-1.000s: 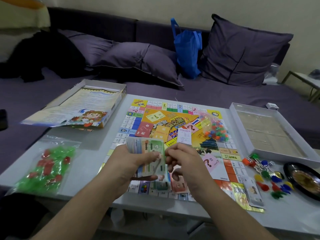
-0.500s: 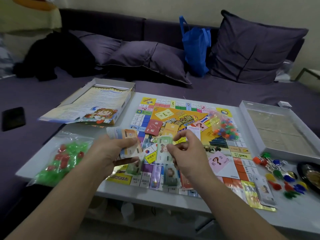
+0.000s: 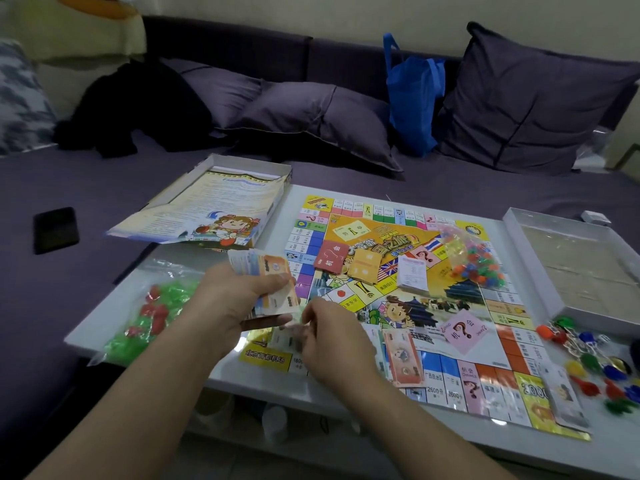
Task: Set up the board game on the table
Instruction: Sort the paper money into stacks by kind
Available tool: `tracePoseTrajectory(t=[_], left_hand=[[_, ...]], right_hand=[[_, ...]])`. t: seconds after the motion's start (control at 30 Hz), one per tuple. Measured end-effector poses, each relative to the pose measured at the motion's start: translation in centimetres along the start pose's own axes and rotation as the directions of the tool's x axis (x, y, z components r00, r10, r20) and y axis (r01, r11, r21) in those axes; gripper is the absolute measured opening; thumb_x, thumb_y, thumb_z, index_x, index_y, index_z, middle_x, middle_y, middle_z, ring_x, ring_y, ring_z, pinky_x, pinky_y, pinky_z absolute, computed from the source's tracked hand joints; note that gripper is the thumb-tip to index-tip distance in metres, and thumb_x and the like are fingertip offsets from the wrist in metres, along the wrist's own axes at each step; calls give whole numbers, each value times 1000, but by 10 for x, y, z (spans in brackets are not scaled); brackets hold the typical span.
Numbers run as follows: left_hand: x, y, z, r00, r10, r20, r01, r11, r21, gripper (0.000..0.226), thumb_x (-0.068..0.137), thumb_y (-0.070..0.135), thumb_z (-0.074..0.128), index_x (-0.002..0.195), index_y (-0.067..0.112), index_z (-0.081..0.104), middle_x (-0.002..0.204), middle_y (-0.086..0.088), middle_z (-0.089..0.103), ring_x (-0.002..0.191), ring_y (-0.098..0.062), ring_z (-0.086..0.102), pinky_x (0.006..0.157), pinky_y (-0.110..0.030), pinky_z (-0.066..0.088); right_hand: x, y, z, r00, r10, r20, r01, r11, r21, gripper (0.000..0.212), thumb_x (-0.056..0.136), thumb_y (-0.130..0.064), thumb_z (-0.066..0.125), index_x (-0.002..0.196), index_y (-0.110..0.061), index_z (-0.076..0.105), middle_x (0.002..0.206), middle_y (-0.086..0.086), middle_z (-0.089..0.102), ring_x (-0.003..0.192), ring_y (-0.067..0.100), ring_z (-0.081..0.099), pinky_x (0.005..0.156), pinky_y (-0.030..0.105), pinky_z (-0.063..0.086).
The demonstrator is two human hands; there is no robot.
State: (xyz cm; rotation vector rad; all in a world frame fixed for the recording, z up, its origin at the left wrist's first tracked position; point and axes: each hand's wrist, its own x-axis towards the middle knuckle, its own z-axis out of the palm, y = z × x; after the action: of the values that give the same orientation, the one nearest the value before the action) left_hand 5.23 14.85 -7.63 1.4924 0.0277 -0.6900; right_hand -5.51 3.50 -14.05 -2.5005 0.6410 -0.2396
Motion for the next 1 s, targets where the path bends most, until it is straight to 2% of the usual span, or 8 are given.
tracePoseTrajectory(t=[0.1,0.2,0.3,0.4,0.5,0.6,0.77,1.0], left_hand=[[0,0,1,1000,7,7,-7,1000,12,32,79,2,84,108,1,72,88,-19,79,75,-34,79,57,-48,65],[-2,0,2,1000,12,13,-12,1000,9,30,80,1,84,107,0,70,83,-18,79,69,-33,78,52,-45,64],[-4,-1,4,999,21,35,-22,999,30,29,80,-1,83,107,-1,70,86,-19,79,72,-34,79,57,-52,65],[-5,-3,5,999,27,41,-28,999,42,31,80,-1,83,109,-2,70,92,-21,79,77,-37,79,59,-53,65],[-6,-6,10,998,32,58,-35,998,47,30,82,-2,81,109,-3,69,90,-21,79,76,-36,79,56,-50,65],[-7,-9,16,996,21,83,-26,998,54,28,84,-2,79,110,-1,69,88,-19,79,76,-35,79,53,-46,64],[-6,-14,20,992,15,123,-24,997,70,30,84,1,80,112,0,70,96,-21,79,85,-39,79,55,-44,64],[-8,-12,18,991,15,130,-24,997,72,26,88,1,77,113,-2,69,93,-17,80,83,-34,80,55,-43,65]], right_hand=[[-4,0,-3,1000,-29,-1,29,998,-47,11,97,-20,63,101,-28,57,100,-8,58,90,16,57,76,41,57],[-3,5,-21,997,46,-55,-43,997,57,13,100,-14,57,105,-25,62,104,-8,62,92,13,59,79,40,58],[1,23,-57,988,129,-82,-113,977,180,28,100,-2,56,110,-26,64,108,-9,63,95,11,63,83,41,60],[1,44,-93,992,98,78,-102,993,57,42,95,0,66,124,-30,60,122,-10,61,116,13,61,101,36,54],[-6,56,-105,950,71,305,-33,991,-127,77,88,-20,83,152,-31,43,154,-10,45,142,15,43,120,38,36],[-12,65,-96,912,14,410,88,969,-230,99,77,-37,90,157,-34,32,158,-11,36,146,16,34,124,41,33],[-10,69,-90,927,-43,372,150,954,-261,97,76,-39,90,155,-36,34,152,-12,40,142,16,33,120,38,33],[-9,59,-82,918,-70,390,162,964,-209,102,80,-33,88,160,-38,25,156,-13,31,147,19,26,118,42,34]])
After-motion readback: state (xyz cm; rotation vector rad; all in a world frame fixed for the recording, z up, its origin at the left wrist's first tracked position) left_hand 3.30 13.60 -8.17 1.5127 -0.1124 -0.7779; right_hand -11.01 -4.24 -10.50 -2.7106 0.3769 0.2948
